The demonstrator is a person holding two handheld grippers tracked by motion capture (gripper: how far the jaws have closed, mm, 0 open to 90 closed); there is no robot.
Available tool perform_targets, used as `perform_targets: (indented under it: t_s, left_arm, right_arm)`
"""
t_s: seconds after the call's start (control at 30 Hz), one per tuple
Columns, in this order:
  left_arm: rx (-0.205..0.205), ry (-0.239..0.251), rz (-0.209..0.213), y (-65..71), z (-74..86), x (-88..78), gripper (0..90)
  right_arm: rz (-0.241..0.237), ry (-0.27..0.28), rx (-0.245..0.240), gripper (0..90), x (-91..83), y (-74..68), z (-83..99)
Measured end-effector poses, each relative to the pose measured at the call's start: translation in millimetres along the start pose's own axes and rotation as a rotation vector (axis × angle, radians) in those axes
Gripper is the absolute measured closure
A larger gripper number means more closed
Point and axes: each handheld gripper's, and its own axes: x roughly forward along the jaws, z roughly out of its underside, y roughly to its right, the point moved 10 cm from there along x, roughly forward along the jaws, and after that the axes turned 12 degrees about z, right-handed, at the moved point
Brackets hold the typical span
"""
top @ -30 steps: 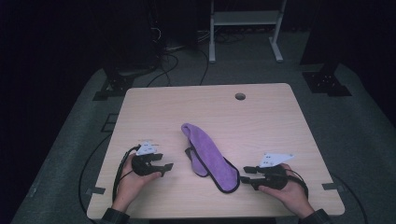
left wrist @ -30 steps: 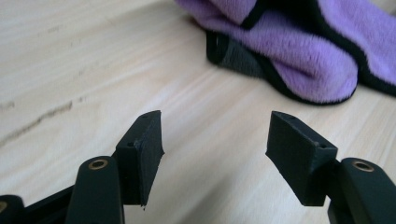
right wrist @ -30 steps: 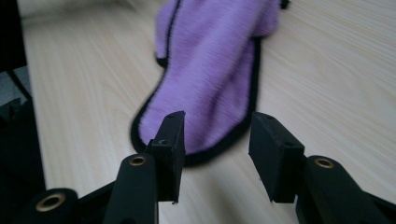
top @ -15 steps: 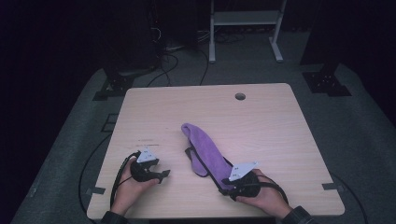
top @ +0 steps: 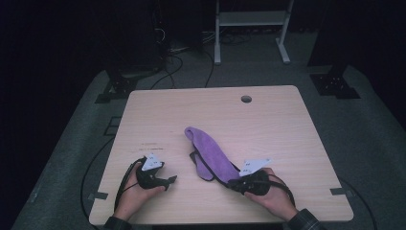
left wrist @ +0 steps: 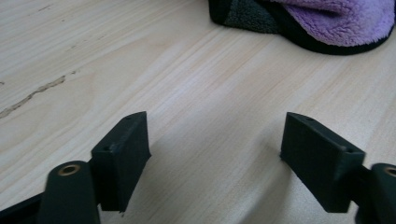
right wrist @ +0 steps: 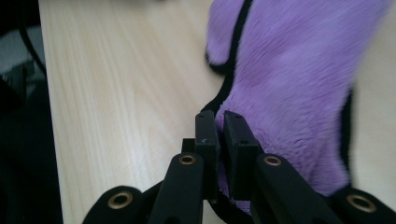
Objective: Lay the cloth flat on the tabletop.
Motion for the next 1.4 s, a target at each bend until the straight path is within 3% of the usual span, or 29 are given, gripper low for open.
perform_targets:
  t_s: [0.27,0.4,0.6,0.77,1.0,1.23,1.4]
  left_arm:
    - [0.006,-0.011,0.010,1.7,0.4,1.2,16.6]
    - [0.007,-0.012,0.012,1.7,0.3,1.4,16.3]
    - [0.008,-0.013,0.014,1.6,0.2,1.5,16.2]
    - [0.010,-0.013,0.016,1.5,0.1,1.5,16.2]
    - [0.010,-0.010,0.016,1.4,-0.1,1.8,16.2]
    - [0.010,-0.010,0.016,1.5,-0.1,1.8,16.2]
    - [0.010,-0.010,0.016,1.3,-0.1,1.7,16.2]
  right_arm:
    - [0.101,0.091,0.078,85.0,-26.7,42.6,-22.5]
    - [0.168,0.130,0.121,85.1,-37.7,70.7,-31.4]
    - [0.254,0.135,0.207,85.3,-42.6,122.7,-28.3]
    - [0.303,0.100,0.257,85.4,-39.1,152.8,-18.2]
    - [0.343,0.033,0.311,85.3,-28.5,182.1,-1.1]
    - [0.380,-0.060,0.341,85.2,-11.5,201.2,20.2]
    - [0.408,-0.109,0.330,83.2,-4.3,207.1,32.0]
